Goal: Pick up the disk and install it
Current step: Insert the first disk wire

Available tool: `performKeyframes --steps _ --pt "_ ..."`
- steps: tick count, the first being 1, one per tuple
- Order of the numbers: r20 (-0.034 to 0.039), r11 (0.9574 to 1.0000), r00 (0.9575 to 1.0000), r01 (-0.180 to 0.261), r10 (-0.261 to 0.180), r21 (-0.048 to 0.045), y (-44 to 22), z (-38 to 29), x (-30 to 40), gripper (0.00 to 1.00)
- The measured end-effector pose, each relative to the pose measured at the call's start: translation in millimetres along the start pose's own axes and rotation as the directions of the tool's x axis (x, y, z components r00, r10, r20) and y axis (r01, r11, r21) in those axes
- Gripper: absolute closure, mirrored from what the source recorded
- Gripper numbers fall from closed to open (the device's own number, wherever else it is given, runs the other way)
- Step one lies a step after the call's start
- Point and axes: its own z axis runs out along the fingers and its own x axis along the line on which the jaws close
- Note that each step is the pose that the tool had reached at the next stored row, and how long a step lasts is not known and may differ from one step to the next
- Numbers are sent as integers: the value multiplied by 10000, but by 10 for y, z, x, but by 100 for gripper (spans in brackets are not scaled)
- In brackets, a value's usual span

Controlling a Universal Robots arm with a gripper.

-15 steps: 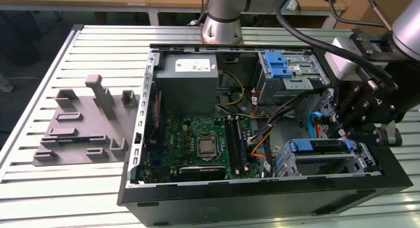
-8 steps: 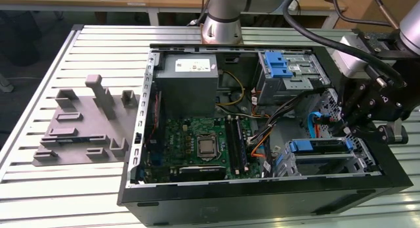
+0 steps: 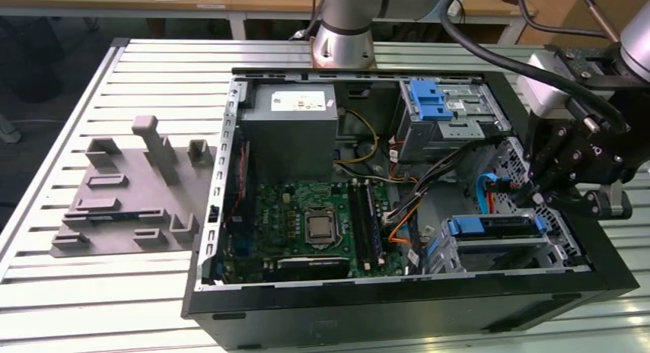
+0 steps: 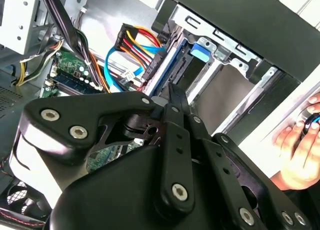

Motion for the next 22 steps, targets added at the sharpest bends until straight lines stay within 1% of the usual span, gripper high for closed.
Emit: performKeyframes --steps 8,12,15,22 --pt "1 10000 10000 2 -2 58 -22 3 -77 89" --pt "0 9999 10000 5 -5 109 -26 5 -125 89" --pt "-32 9999 10000 6 -5 147 -24 7 -165 89" --pt "-53 9999 10000 7 -6 155 -24 7 -171 89"
